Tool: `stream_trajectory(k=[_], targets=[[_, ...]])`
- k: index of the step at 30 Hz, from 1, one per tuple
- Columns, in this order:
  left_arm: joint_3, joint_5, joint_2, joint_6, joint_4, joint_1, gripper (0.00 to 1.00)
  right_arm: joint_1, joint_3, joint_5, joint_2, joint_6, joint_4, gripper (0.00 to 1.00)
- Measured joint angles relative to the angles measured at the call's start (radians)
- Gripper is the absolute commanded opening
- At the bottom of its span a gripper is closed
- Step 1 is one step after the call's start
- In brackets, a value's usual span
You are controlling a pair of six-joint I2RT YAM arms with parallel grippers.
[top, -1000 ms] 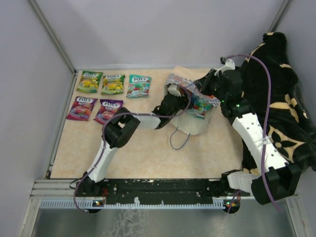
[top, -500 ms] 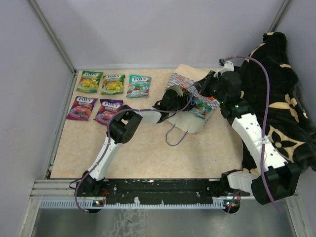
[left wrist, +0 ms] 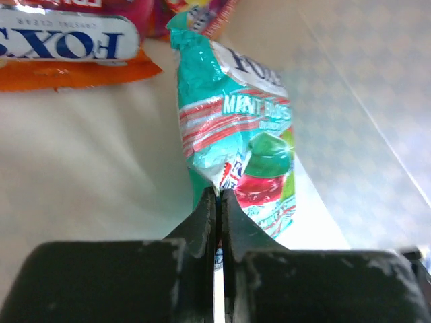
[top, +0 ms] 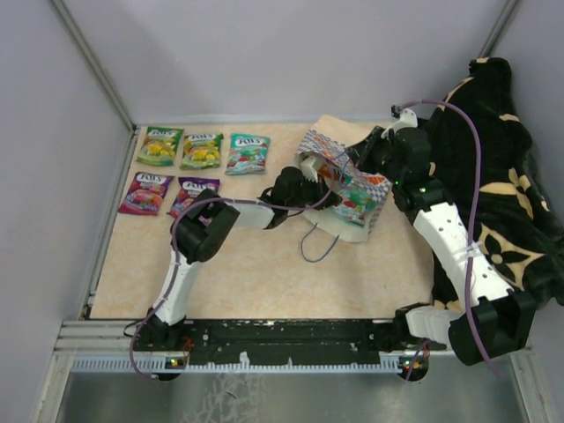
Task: Take the snacks out of the paper bag
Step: Take out the snack from the paper bag, then place the snack at the center of the board.
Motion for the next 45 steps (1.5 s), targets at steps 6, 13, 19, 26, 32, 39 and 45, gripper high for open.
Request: stream_trajectory(k=[6, 13, 19, 26, 32, 39, 45], targets=[[-0.247, 0.088, -0.247, 0.018, 0.023, 0.0, 0.0, 0.0, 0.0, 0.0, 0.001, 0.0, 0.006, 0.02], [-0.574, 0.147, -0.629, 0.073, 0.012, 0.003, 0.0, 0.0, 0.0, 0.006, 0.007, 0.0, 0.006, 0.02], [-0.871, 0.02, -0.984, 0.093, -0.123, 0.045, 0.0, -0.001, 0.0, 0.005, 0.014, 0.0, 0.012, 0.01], [-1.028, -0.269, -1.307, 0.093, -0.315, 0.159, 0.0, -0.001, 0.0, -0.004, 0.028, 0.003, 0.014, 0.01], [-1.084, -0.319, -1.265, 0.089, -0.327, 0.286, 0.0, -0.001, 0.0, -0.011, 0.033, 0.003, 0.021, 0.01], [-1.076, -0.284, -1.047, 0.074, -0.266, 0.387, 0.02, -0.001, 0.002, -0.014, 0.046, -0.001, 0.018, 0.01], [-1.02, -0.249, -0.949, 0.08, -0.224, 0.427, 0.42, -0.001, 0.002, -0.013, 0.046, -0.01, 0.014, 0.02]])
